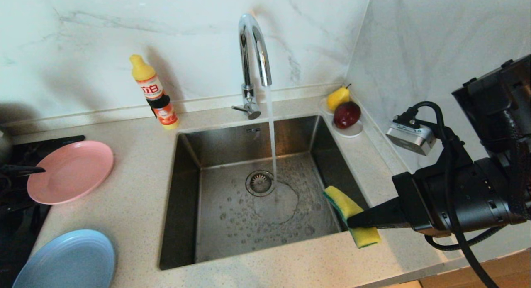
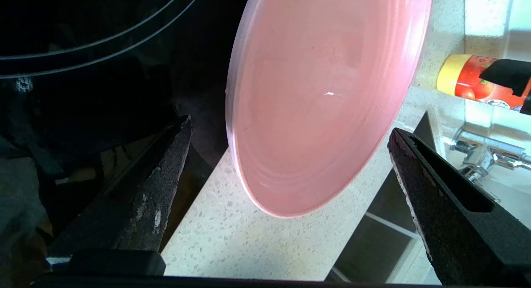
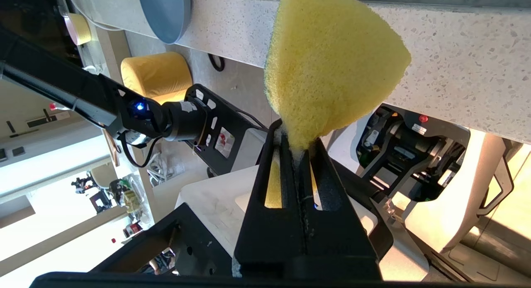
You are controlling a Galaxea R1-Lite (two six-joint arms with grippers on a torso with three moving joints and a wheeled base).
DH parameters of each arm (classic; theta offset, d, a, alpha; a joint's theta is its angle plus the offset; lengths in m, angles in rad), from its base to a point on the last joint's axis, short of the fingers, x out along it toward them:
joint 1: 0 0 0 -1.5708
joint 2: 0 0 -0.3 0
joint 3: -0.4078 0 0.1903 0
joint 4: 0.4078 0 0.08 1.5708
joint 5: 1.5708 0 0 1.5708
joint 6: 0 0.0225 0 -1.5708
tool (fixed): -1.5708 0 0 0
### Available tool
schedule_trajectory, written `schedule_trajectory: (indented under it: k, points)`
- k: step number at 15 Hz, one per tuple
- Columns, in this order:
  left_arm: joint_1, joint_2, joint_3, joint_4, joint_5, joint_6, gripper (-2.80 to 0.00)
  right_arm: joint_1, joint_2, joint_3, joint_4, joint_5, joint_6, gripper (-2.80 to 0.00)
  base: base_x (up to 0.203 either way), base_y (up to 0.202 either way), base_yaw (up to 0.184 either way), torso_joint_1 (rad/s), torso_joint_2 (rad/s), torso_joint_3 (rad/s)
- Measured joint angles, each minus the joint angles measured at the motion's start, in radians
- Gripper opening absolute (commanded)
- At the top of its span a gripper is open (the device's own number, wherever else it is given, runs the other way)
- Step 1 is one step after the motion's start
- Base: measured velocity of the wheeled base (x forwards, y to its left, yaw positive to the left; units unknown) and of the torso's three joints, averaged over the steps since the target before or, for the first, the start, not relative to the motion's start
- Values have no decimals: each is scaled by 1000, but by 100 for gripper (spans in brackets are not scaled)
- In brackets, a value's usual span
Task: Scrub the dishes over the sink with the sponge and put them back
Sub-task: Wash the plate
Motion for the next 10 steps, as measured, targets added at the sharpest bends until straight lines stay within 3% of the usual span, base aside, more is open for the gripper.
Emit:
schedule_trajectory:
  k: [3,4,10]
  points:
    - [1,1,3,-2,0,3,0,-1,1,0,0,0,0,-280,0,0,0,0,0,0]
    - [0,2,3,-2,1,4,-280,-1,1,-1,0,0,0,-280,0,0,0,0,0,0]
    - [-1,15,-8,-1,12,4,-280,-1,-3,4,0,-1,1,-280,0,0,0,0,0,0]
